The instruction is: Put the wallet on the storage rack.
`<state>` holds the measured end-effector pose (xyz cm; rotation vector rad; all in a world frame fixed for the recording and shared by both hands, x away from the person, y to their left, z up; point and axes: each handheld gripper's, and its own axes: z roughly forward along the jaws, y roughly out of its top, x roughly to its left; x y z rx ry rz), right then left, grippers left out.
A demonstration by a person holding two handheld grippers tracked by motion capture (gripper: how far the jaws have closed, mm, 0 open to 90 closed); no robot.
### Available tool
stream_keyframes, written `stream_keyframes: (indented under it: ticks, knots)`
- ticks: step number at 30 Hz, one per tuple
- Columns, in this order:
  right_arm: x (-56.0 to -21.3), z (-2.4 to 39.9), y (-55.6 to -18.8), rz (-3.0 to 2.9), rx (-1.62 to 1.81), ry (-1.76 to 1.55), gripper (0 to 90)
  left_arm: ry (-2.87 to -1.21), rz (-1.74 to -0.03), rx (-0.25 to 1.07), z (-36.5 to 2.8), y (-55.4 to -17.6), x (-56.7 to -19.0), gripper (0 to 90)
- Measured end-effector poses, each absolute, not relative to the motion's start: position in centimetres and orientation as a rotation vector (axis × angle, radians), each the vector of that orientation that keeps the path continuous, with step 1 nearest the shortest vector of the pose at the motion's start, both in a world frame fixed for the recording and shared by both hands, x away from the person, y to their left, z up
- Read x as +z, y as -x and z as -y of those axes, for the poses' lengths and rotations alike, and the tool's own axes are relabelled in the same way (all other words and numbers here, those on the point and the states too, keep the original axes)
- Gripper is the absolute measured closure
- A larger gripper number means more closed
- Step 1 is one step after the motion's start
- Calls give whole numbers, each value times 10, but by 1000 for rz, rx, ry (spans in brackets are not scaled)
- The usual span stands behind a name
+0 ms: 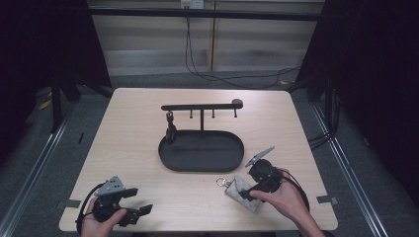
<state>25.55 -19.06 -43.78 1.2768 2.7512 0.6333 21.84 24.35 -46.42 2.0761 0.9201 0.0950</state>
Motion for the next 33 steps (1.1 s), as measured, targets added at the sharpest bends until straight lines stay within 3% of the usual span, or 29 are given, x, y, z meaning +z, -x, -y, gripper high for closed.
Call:
stream_keyframes:
  ticks: [33]
  knots:
    - [-464, 164, -278, -2907, 326, -1264, 264, -2082, -911, 82, -242, -218, -464, 177]
